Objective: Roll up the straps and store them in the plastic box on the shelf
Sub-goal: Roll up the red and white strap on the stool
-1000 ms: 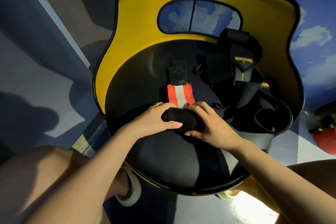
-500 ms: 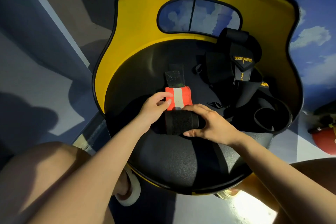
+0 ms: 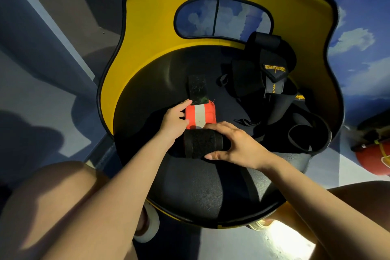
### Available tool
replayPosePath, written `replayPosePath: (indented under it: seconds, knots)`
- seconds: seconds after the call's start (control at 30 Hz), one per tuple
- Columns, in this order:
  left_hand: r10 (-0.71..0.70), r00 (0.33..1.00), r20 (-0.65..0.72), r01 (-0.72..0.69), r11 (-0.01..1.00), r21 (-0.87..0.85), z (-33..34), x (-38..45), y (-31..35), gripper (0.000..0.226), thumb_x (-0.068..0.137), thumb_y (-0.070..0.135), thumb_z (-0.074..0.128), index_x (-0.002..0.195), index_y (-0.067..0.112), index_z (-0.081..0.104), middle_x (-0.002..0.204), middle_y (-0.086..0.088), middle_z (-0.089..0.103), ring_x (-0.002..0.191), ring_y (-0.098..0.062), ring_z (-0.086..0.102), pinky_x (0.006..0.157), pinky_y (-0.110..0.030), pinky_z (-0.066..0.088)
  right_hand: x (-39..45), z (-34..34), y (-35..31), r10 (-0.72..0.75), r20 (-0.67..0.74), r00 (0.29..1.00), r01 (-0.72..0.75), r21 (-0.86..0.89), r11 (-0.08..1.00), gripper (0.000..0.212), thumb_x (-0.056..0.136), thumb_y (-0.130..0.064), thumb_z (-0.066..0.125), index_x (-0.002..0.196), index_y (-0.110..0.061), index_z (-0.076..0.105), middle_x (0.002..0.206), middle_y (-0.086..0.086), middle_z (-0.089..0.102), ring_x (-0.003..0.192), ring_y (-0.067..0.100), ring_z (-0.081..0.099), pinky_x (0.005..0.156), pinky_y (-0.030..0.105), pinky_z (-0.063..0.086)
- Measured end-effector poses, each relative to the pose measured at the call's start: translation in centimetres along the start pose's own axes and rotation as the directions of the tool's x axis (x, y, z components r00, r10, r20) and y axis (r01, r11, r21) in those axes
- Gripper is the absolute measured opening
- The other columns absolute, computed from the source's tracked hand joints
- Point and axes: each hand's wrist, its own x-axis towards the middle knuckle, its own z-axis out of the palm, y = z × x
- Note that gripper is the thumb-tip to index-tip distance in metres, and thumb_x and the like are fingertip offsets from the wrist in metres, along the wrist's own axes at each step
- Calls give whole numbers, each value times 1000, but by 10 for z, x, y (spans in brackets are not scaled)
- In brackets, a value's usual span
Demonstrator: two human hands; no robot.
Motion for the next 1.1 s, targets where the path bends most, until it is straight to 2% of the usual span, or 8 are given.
replayPosePath:
  seconds: [0.2, 0.37, 0.5, 0.67, 0.8, 0.9, 0.97, 1.1]
  knots:
    - [27, 997, -71, -21, 997, 77, 1, 3, -2, 61, 85, -12, 51, 136, 21, 48, 141, -6, 44, 115, -14, 50, 82, -19, 43, 1, -1, 4, 55, 16, 998, -56, 63, 996, 60, 76, -35, 75, 130, -30, 50, 112, -23, 45, 113, -3, 45, 94, -1, 26]
    - [112, 981, -160, -84, 981, 174, -3, -6, -1, 32, 89, 1, 55, 113, 21, 62, 125, -1, 48, 98, -6, 48, 77, -18, 40, 7, -4, 4, 114, 51, 992, -119, 117, 986, 53, 79, -36, 72, 128, -34, 50, 112, -16, 48, 111, -1, 46, 92, 3, 29]
    - [331, 942, 54, -332, 904, 270, -7, -25, 3, 19, 95, 18, 49, 107, 17, 64, 107, 9, 50, 94, -2, 50, 79, -14, 40, 14, -7, 5, 150, 77, 986, -161, 176, 971, 48, 81, -35, 70, 125, -35, 51, 114, -6, 45, 112, 2, 46, 98, 13, 31]
    - [268, 950, 162, -297, 934, 197, -16, -39, -4, 28, 92, 31, 54, 120, 26, 54, 116, 15, 50, 107, 2, 46, 87, -12, 36, 18, -7, 4, 195, 45, 980, -200, 236, 951, 46, 83, -35, 67, 126, -29, 50, 111, -7, 48, 108, 5, 50, 101, 21, 38]
    - [268, 933, 239, -329, 905, 271, -13, -48, -9, 69, 79, 24, 73, 136, 29, 36, 135, 12, 31, 116, 4, 29, 95, -13, 27, 17, -8, 2, 247, -42, 968, -226, 281, 933, 34, 85, -35, 66, 113, -27, 49, 97, -17, 56, 86, -5, 55, 68, 4, 41]
    - [328, 921, 211, -381, 873, 306, -14, -47, -12, 70, 76, 18, 75, 135, 27, 38, 140, 8, 30, 117, 5, 28, 99, -15, 27, 17, -7, 0, 281, -77, 957, -246, 301, 921, 28, 85, -41, 63, 107, -27, 52, 94, -20, 58, 84, -8, 55, 63, 0, 39]
    - [305, 932, 198, -354, 883, 307, -17, -44, -10, 66, 78, 20, 73, 134, 27, 40, 138, 9, 32, 115, 4, 30, 95, -14, 27, 19, -6, -3, 301, -98, 948, -253, 337, 907, 28, 84, -43, 63, 106, -27, 56, 96, -17, 59, 87, -5, 57, 69, 3, 41]
    - [256, 939, 230, -327, 873, 362, -19, -39, -5, 62, 81, 29, 70, 133, 31, 38, 138, 9, 37, 121, -7, 37, 90, -20, 30, 22, -1, 0, 256, -201, 945, -207, 236, 949, 37, 84, -42, 63, 116, -24, 57, 111, -7, 51, 108, 8, 51, 98, 26, 41]
